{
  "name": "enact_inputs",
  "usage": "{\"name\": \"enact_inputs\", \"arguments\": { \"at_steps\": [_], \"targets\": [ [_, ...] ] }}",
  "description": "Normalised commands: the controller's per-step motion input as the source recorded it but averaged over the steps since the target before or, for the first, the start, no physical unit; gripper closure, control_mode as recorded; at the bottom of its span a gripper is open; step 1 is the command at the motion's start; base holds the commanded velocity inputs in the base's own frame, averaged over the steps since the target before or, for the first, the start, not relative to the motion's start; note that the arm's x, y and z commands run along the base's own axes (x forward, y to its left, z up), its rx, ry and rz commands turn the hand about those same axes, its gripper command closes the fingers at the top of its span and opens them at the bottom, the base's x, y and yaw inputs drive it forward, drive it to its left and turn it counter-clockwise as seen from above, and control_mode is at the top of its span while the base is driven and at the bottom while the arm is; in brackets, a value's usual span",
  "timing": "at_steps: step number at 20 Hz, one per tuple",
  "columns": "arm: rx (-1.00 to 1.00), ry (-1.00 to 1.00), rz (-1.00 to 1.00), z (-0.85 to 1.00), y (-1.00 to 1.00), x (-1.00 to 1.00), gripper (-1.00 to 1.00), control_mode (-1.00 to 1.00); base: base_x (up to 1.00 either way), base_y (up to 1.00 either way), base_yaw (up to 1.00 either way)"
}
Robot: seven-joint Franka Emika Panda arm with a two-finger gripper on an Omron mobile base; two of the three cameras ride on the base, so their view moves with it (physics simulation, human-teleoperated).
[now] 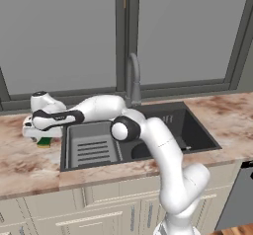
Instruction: Pick the pan and sponge and place them into the sink. Then turn on the water.
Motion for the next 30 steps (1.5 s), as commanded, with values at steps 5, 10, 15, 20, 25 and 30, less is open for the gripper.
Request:
{"name": "enact_inputs", "arguments": {
  "at_steps": [5,10,15,20,25,30],
  "targets": [
    [0.0,0.0,0.0,-0.23,0.21,0.12,-1.0,-1.0,0.0,0.0,0.0],
    [0.0,0.0,0.0,-0.17,0.01,0.02,-1.0,-1.0,0.0,0.0,0.0],
    [0.0,0.0,0.0,-0.18,-0.11,0.0,-1.0,-1.0,0.0,0.0,0.0],
    [0.02,0.0,0.0,-0.21,-0.41,0.01,-1.0,-1.0,0.0,0.0,0.0],
    [0.0,0.0,0.0,-0.22,-0.23,0.12,-1.0,-1.0,0.0,0.0,0.0],
    [0.0,0.0,0.0,-0.23,-0.05,0.05,-1.0,-1.0,0.0,0.0,0.0]
  ]
}}
